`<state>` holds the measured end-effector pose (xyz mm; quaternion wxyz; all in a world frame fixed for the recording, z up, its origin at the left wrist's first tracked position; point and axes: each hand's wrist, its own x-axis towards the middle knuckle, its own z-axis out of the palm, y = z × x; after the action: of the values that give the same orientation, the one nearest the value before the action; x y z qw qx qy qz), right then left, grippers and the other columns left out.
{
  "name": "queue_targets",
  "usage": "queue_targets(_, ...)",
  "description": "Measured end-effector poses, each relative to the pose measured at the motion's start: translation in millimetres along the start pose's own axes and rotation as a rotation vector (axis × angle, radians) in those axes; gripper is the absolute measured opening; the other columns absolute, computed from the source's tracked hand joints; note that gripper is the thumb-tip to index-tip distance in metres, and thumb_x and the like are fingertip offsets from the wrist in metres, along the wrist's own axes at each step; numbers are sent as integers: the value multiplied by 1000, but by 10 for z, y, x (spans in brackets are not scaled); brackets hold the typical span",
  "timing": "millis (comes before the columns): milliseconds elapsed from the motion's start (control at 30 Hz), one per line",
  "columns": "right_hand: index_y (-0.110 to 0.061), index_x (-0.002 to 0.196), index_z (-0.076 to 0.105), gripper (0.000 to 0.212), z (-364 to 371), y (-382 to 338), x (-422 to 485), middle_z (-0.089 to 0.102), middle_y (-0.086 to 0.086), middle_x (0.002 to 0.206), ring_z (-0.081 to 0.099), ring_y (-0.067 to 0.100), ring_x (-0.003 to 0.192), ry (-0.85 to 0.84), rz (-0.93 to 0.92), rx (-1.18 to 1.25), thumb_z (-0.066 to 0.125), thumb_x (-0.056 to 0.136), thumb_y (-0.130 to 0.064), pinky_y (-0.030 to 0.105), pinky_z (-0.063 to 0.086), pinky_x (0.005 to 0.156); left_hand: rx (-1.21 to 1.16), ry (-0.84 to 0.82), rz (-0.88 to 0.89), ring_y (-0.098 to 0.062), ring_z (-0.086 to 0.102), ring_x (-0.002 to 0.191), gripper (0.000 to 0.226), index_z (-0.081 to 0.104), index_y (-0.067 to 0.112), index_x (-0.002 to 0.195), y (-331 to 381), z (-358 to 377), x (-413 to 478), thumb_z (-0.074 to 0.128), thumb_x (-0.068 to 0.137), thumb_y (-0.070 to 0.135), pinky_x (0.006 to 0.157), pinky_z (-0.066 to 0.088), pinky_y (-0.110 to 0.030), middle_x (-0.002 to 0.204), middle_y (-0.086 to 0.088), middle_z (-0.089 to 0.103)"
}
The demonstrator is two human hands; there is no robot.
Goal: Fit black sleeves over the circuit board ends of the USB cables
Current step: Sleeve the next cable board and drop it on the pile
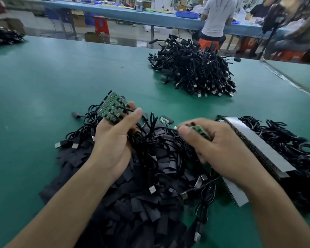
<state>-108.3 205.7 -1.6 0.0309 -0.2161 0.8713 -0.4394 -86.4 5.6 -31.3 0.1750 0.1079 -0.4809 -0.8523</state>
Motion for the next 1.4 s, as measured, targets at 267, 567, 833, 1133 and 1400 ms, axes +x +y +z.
queue_targets(267, -17, 82, 72, 21, 103, -93, 6, 73, 3, 77, 68, 8, 70, 80, -111, 365, 58, 95, -26, 14, 50, 62, 585, -62, 201, -13, 58, 66, 9, 74, 20, 77, -182, -91, 12, 78, 84, 24, 71, 49, -32, 71, 1, 65)
queue_targets(567, -7, 83, 60, 22, 164, -168, 79, 73, 8, 89, 72, 33, 100, 216, 169, 1403, 53, 92, -25, 41, 60, 80, 628, -41, 375, -34, 58, 56, 24, 65, 10, 68, -148, -52, -62, 65, 92, 9, 55, 53, -34, 64, -14, 62)
queue_targets(833, -4, 64, 62, 44, 130, -177, 72, 70, 11, 90, 74, 31, 93, 347, 271, 1782, 51, 102, -23, 42, 61, 76, 162, -68, 158, -27, 76, 81, 48, 68, 20, 60, -113, -42, 1, 50, 98, -2, 66, 60, -35, 83, -3, 76)
queue_targets(1133, -32, 92, 67, 21, 173, -99, -9, 62, -6, 71, 56, 7, 58, 18, 14, 661, 79, 75, -30, 19, 45, 54, 179, -143, 238, -33, 76, 81, 44, 43, -24, 113, -66, -47, -5, 62, 96, 13, 69, 62, -38, 91, -18, 75)
queue_targets(1400, -18, 68, 60, 19, 310, -13, -27, 60, -7, 57, 48, 8, 50, -24, -73, -82, 71, 83, -21, 20, 37, 46, 242, -277, 133, -26, 73, 99, 68, 50, -8, 105, -140, -35, -19, 87, 66, 35, 86, 59, -39, 101, -9, 77)
